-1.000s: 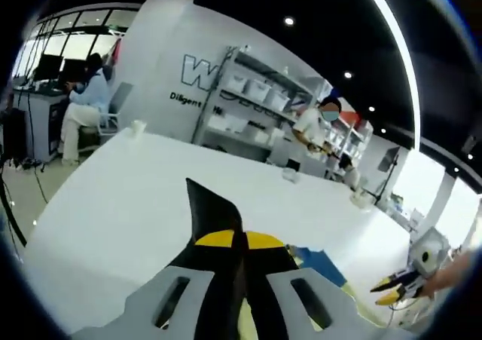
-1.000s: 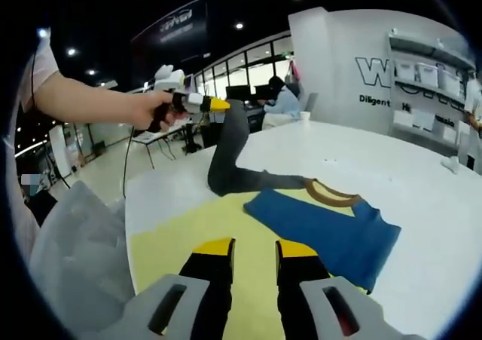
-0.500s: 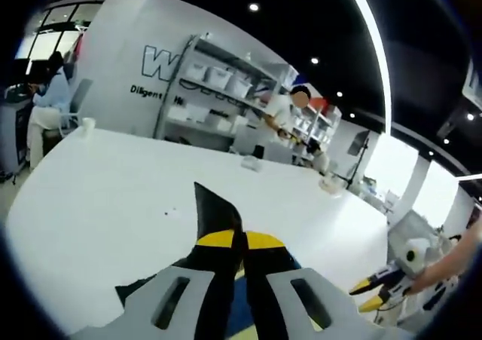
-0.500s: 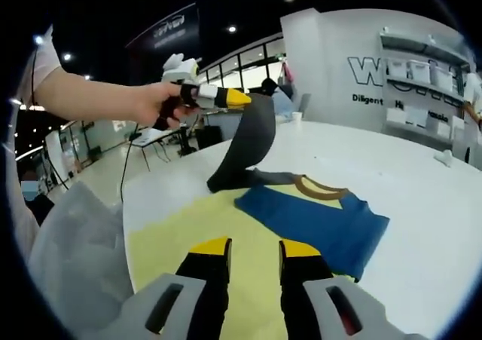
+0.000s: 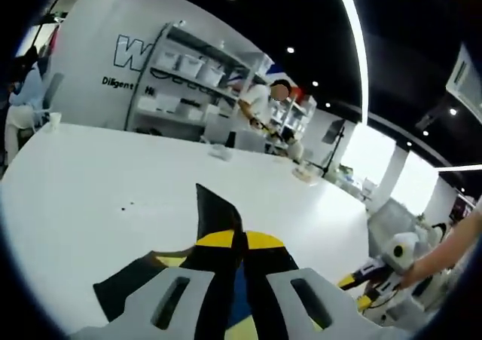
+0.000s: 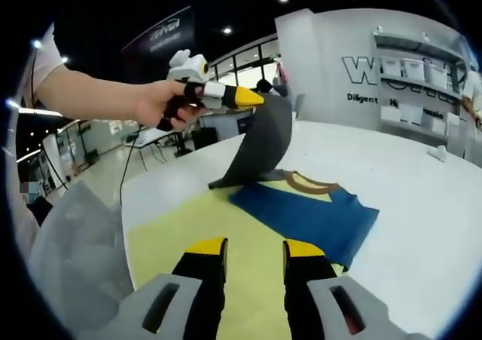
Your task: Fold the garment on the visible template until the final outline fits inside the template.
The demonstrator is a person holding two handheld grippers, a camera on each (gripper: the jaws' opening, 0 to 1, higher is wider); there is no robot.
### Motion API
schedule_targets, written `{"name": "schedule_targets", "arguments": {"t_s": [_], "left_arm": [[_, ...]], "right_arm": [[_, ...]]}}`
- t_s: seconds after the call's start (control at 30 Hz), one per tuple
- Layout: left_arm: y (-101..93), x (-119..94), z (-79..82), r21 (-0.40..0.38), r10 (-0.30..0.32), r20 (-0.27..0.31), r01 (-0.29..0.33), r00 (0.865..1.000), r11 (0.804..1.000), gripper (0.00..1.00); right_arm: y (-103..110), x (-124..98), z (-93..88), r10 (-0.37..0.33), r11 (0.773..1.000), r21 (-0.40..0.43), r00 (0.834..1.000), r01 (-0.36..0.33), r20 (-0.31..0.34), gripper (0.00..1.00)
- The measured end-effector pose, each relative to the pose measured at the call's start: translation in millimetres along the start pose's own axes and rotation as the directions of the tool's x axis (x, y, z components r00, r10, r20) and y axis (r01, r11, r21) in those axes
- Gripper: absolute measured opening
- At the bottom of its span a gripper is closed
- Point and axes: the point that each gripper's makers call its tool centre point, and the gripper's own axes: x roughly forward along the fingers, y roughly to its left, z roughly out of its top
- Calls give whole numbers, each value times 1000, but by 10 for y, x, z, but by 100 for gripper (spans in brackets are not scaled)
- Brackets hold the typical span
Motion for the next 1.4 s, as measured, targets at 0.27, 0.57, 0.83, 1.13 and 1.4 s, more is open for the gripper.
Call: {"name": "schedule_targets", "arguments": {"t_s": [0.27,0.57,0.83,1.13,1.4], "left_arm": [[-86,255,-132,-20,-9,-26,8,1000,1000,1],[-222,507,-451,-12,-29,-103,28,994,1000,1],[-419,686,-780,13,-60,-178,63,982,998,1],[-462,803,-1049,-29,-90,-233,85,968,996,14],[-427,528,-1058,-15,-98,-233,97,968,995,13]], "right_arm": [[-59,-66,-47,-13,1000,13,1000,13,-2,26],[-112,-101,-68,-21,1000,16,1000,21,-7,26],[-137,-113,-118,-22,999,22,1000,22,-15,26],[-163,-108,-153,-21,999,28,999,22,-25,27],[-157,-56,-170,-13,1000,23,999,14,-37,27]]}}
